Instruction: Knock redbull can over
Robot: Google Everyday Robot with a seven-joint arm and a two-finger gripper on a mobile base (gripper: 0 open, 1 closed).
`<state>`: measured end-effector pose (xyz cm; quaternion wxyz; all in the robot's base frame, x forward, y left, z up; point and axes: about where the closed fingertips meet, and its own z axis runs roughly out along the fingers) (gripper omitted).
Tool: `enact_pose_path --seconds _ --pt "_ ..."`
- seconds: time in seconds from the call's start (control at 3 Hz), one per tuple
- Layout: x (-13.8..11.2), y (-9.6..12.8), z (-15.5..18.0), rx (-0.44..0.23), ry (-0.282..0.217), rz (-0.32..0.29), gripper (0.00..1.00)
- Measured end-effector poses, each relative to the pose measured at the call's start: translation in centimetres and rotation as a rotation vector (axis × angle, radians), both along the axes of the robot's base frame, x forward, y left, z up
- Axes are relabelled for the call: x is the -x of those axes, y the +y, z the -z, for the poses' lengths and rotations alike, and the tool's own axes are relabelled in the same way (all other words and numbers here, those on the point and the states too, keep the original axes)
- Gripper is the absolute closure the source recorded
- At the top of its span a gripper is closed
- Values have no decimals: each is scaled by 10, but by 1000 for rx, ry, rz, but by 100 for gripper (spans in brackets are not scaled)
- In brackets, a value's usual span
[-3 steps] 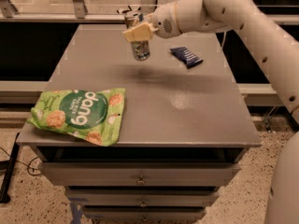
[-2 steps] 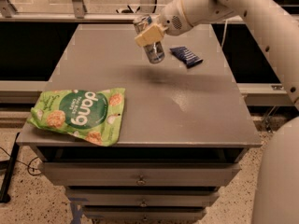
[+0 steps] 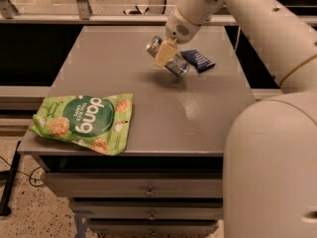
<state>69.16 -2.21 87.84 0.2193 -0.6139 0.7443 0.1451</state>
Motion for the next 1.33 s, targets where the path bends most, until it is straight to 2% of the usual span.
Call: enact_pose_path --seconds 0.33,0.67,1.33 --pt "2 12 8 80 3 -49 82" --pt "2 34 6 75 -10 -91 59" --pt "9 83 10 22 -10 -172 12"
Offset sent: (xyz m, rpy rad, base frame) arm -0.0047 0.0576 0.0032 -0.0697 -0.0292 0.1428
